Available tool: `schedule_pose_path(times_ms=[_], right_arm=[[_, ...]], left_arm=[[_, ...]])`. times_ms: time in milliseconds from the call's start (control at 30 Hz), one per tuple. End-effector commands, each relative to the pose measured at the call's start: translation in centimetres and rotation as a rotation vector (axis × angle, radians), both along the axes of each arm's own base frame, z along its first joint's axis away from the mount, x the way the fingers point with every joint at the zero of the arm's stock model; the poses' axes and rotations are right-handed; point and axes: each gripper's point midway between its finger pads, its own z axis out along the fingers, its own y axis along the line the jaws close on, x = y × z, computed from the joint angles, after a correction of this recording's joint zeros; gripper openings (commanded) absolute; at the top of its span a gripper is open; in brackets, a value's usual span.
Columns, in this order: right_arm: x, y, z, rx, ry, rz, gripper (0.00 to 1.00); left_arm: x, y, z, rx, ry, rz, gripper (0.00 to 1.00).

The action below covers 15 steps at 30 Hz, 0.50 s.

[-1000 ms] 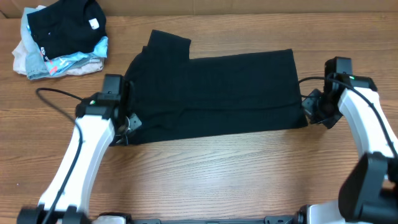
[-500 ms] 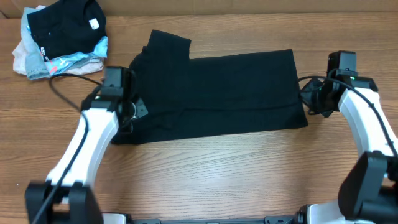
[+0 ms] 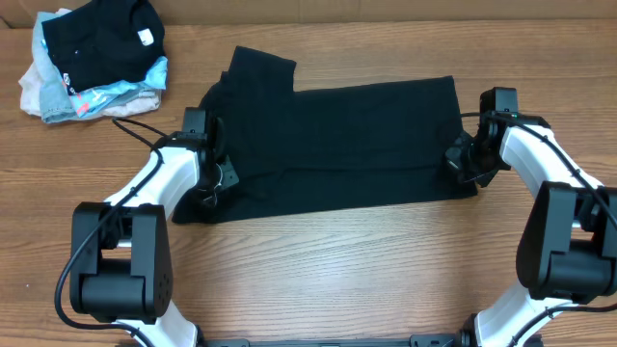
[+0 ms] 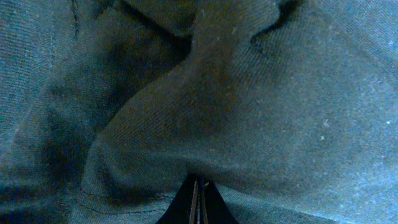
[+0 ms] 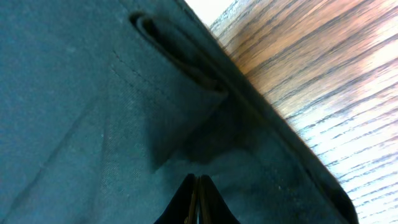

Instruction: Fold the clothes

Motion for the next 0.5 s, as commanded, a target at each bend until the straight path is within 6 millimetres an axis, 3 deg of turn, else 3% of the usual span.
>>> schedule_pose_path(times_ms=[0, 200, 467], right_arm=[[-0.7, -0.2, -1.3, -0.018, 0.031, -0.007, 0.04], [-3.3, -0.5, -4.5, -0.041, 0.112, -0.017, 0.04], [-5.0, -0.3, -4.6, -0.033, 0.177, -0.034, 0.04]], left_arm=[[-1.7, 0.2, -3.0, 0.002, 0.103, -0.009, 0.04], [-3.7, 0.3, -4.4, 0.004, 0.203, 0.026, 0.04], [-7.0, 0.0, -4.1, -0.011, 0.341, 0.083, 0.04]])
